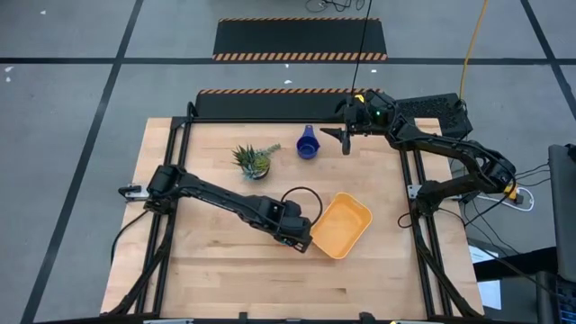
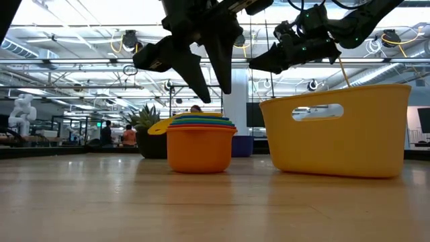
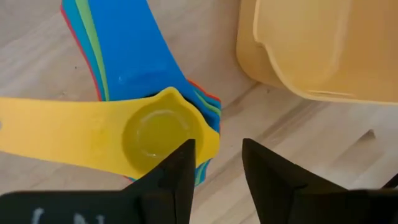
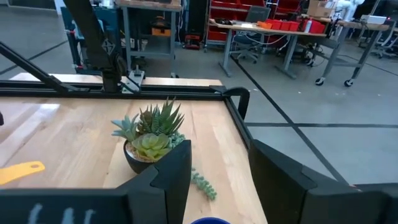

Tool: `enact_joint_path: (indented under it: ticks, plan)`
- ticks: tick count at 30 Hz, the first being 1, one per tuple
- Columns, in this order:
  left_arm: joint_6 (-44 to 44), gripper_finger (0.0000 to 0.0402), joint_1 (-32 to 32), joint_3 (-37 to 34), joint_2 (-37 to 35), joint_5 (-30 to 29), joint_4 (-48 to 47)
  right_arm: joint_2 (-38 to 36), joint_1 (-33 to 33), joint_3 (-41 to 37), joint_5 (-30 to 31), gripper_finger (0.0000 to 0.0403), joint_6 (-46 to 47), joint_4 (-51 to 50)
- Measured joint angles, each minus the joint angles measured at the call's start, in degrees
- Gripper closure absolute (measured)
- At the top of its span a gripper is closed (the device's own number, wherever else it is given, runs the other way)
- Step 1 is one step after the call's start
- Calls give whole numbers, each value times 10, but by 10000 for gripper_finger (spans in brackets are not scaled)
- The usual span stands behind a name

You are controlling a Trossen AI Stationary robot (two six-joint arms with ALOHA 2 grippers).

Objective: Nest measuring cups in basket
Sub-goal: Stack the yellow measuring cup on the light blue measuring cups

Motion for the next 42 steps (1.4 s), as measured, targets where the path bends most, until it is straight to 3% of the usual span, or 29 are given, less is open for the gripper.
enact_joint_path:
  ticks: [6,18,23,30,38,42]
  plan:
    - [13,266,-5,0,0,0,-16,0,0,0,0,250,3,0]
    - [-62,266,-46,-4,-50,-1,-218,0,0,0,0,250,4,8]
    - [-47,266,-47,-58,-42,22,-189,0,0,0,0,250,6,9]
    - [-14,266,-21,-142,-43,-22,-165,0,0,0,0,250,17,9]
    - [76,266,8,-199,-44,4,12,0,0,0,0,250,16,9]
    - [96,266,33,-210,-43,-20,-28,0,0,0,0,250,15,9]
